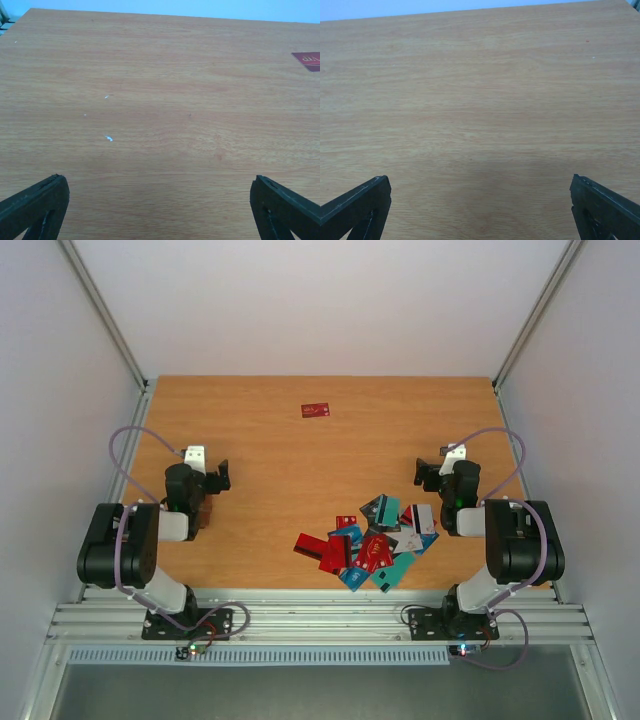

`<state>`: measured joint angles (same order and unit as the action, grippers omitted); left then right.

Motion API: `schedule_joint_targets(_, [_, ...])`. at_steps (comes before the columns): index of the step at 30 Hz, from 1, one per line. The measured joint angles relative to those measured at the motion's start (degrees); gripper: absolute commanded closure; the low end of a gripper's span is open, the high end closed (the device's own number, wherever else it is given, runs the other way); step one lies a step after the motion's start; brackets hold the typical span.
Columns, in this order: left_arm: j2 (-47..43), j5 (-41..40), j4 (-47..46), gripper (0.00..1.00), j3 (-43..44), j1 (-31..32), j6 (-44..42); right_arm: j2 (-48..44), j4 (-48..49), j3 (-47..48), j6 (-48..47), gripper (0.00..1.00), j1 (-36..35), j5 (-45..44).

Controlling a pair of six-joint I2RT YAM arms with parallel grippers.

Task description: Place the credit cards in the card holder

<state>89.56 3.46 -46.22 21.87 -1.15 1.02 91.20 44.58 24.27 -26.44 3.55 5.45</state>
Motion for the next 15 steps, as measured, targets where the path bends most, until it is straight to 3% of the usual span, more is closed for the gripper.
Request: schedule_joint_targets(15, [-2.7, -3.5, 1.9, 0.01, 1.5, 0.0, 0.4, 0.0, 0.0, 0.0, 0.0, 0.01, 0.0, 0.0])
